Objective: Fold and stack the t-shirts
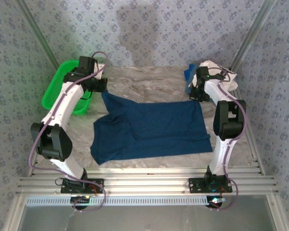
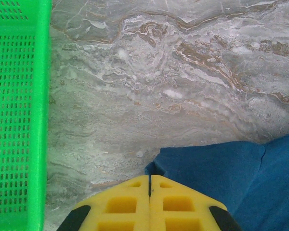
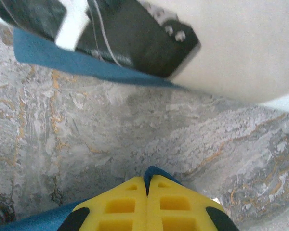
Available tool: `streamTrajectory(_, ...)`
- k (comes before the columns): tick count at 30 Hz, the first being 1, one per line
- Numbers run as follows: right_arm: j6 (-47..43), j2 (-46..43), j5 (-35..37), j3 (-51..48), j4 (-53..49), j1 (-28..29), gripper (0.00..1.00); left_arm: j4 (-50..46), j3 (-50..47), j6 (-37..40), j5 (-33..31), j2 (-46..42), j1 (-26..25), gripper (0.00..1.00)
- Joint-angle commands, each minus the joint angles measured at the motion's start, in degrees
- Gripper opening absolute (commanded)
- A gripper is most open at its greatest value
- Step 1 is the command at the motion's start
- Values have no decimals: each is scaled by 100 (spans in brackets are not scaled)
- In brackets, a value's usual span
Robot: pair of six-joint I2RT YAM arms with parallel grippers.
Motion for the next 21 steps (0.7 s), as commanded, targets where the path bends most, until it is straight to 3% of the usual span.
streamTrajectory(1,138,-485,12,-307,250,-37,0,169,-35,152,42,-505,24,0)
streamTrajectory(7,105,-701,2,-518,365,-126,0,381,-438,340,-219,-971,72,0)
streamTrajectory(21,-139,-728,114,-472,619,-154,0,306,132,1103,-582,-485,18,0)
